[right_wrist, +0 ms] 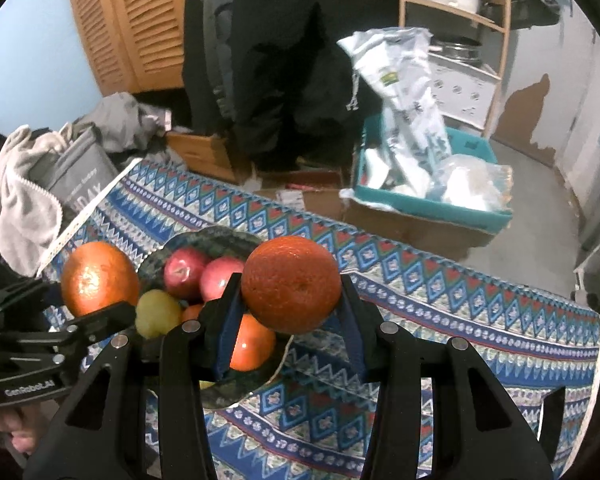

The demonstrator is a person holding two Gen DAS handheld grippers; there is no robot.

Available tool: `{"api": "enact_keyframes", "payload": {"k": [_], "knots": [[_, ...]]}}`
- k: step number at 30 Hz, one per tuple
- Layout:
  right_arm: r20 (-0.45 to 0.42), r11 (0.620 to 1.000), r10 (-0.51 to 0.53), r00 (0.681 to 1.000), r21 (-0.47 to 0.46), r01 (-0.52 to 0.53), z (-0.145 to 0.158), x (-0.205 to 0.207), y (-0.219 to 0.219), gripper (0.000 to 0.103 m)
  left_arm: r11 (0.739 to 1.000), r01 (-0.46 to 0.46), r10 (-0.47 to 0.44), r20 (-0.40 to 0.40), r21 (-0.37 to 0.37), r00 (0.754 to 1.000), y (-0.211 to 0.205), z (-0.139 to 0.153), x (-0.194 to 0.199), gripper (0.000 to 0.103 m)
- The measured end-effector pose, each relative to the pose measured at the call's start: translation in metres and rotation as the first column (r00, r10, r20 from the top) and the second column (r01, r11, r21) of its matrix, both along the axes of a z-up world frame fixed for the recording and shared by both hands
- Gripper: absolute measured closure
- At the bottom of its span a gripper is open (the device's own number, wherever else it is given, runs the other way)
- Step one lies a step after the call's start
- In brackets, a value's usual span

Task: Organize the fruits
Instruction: 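Lower both oranges onto the glass plate and open both tools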

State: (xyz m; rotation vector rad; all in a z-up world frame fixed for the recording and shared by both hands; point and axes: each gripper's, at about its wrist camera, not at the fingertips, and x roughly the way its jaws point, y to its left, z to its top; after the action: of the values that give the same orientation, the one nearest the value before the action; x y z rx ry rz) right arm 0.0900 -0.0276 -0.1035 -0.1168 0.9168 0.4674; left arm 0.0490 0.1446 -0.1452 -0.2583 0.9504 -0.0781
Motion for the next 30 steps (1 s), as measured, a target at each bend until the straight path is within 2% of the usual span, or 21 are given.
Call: {"api": "enact_keyframes", "payload": {"k": [11,24,26,27,29,30], "knots": [[-0.078,1.000,0.017,0.997,0.016,-0.016,-0.027,0.013,0.016,0.058,1.000,-0.025,0.023,-0.099,-0.019,0.995,0.008,-0.042,0.017,0.042],[-0.144,0.999,0.034,0.989,0.007,-0.034,-0.057,0.028,0.027,0.058,0.999,-0.030,0.032,-0.209,0.012,0.977,0.005,-0.076,0.030,0.042],[-0.154,0.999,0.039,0.987,0.005,-0.039,-0.062,0.030,0.030,0.058,1.000,-0.029,0.028,-0.195,-0.003,0.980,0.006,-0.075,0.029,0.038],[-0.160,0.999,0.040,0.986,0.005,-0.040,-0.064,0.031,0.031,0.058,1.000,-0.027,0.027,-0.185,0.000,0.982,0.004,-0.071,0.029,0.032],[-0.172,0.999,0.045,0.984,0.001,-0.046,-0.070,0.033,0.034,0.058,0.999,-0.024,0.030,-0.161,0.039,0.986,0.001,-0.065,0.029,0.024],[-0.176,0.999,0.047,0.983,-0.001,-0.048,-0.072,0.034,0.035,0.058,0.998,-0.022,0.031,-0.154,0.055,0.988,0.001,-0.063,0.028,0.023]]}}
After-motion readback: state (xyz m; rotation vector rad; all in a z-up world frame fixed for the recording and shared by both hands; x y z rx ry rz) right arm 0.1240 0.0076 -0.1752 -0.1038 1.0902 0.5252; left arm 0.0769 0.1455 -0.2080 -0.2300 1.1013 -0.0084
